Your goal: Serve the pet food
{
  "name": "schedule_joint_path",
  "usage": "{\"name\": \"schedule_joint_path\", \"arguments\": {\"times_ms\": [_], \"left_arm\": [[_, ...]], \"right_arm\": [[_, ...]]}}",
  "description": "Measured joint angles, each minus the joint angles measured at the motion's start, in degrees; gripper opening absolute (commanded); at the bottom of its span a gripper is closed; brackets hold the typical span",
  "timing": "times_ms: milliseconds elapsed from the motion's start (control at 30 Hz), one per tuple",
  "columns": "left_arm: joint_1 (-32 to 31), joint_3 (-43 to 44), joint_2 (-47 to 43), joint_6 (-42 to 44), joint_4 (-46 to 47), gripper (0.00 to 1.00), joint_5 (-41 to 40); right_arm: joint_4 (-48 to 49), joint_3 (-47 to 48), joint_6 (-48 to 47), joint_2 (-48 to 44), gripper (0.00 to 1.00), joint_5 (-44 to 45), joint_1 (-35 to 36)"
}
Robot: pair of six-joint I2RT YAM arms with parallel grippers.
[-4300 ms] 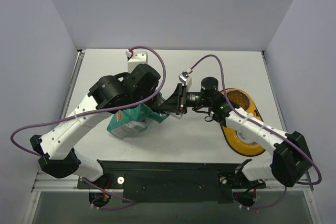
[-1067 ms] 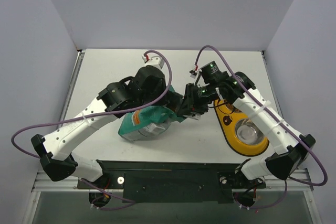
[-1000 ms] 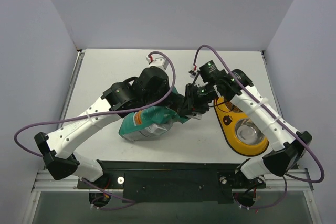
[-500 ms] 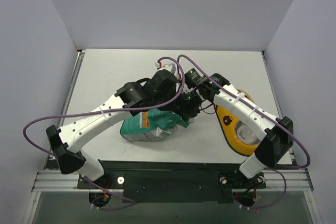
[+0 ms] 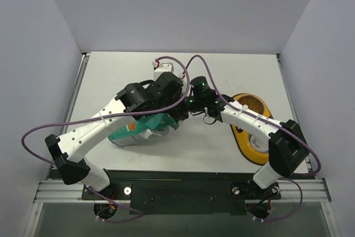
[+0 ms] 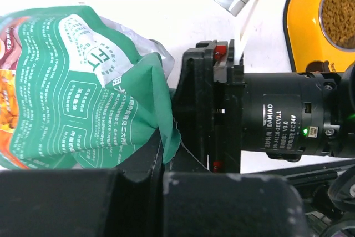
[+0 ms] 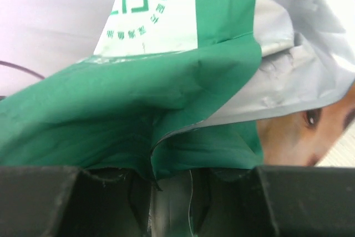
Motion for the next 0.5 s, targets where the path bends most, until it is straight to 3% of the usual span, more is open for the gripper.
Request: {"name": "schedule_joint_path", "arguments": {"times_ms": [100, 500], "left_arm": [[0.04, 2.27, -0.61, 1.38, -2.1, 0.0, -2.82], [-0.37, 4.31, -3.52, 4.5, -4.98, 0.0, -8.0]], "right_arm": [[8.79, -1.4, 5.77, 0.0, 0.0, -2.36, 0.02], [26.75, -11.28, 23.87, -6.36, 0.0, -5.99, -2.03]]}}
